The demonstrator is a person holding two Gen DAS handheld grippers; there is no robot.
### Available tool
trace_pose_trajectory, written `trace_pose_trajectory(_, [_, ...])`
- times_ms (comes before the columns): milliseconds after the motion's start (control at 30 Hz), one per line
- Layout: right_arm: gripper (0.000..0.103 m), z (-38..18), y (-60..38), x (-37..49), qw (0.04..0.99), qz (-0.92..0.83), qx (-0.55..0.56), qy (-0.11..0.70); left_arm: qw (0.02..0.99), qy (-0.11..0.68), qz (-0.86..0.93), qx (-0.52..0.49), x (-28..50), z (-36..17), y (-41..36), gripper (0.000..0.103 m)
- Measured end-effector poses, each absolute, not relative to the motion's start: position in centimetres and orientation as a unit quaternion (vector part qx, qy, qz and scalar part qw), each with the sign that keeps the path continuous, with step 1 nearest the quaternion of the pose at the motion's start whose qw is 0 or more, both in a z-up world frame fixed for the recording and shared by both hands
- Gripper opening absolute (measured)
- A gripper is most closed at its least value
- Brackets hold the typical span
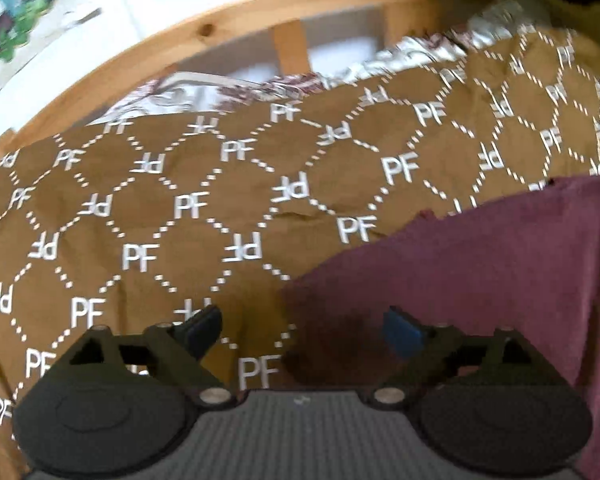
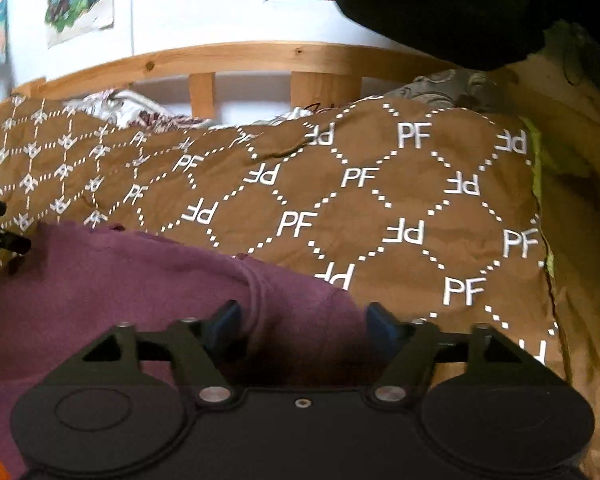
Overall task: Fold small clothes
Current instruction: 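Lay the hem over the collar and open both grippers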
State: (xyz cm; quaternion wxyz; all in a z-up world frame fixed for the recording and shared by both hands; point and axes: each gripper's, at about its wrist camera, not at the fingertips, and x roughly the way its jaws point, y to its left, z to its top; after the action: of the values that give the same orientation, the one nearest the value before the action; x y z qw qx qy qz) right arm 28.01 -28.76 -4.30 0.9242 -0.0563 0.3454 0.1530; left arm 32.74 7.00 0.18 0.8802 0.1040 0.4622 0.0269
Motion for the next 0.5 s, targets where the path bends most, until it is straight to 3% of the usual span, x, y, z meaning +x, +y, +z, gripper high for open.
trace_pose_trajectory(67, [0.093,-4.0,-29.2,27.5,0.924,0.159,-0.047,0.345,0.885,0.457,0.033,0.087,32.2,0.6,8.2,0.099])
trace_pose_trajectory(133, [0.099,-3.8,-29.3,26.6,0.921,0.180,-0.044,0.342,0.887,0.453,0.041,0.074,31.5,0.9,9.5,0.100])
trace_pose_trajectory(500, [0.100,-6.4,-27.7,24.0,0.903,0.178,-0.161,0.357,0.893,0.446,0.027,0.056,25.1,-0.6,11.9,0.103])
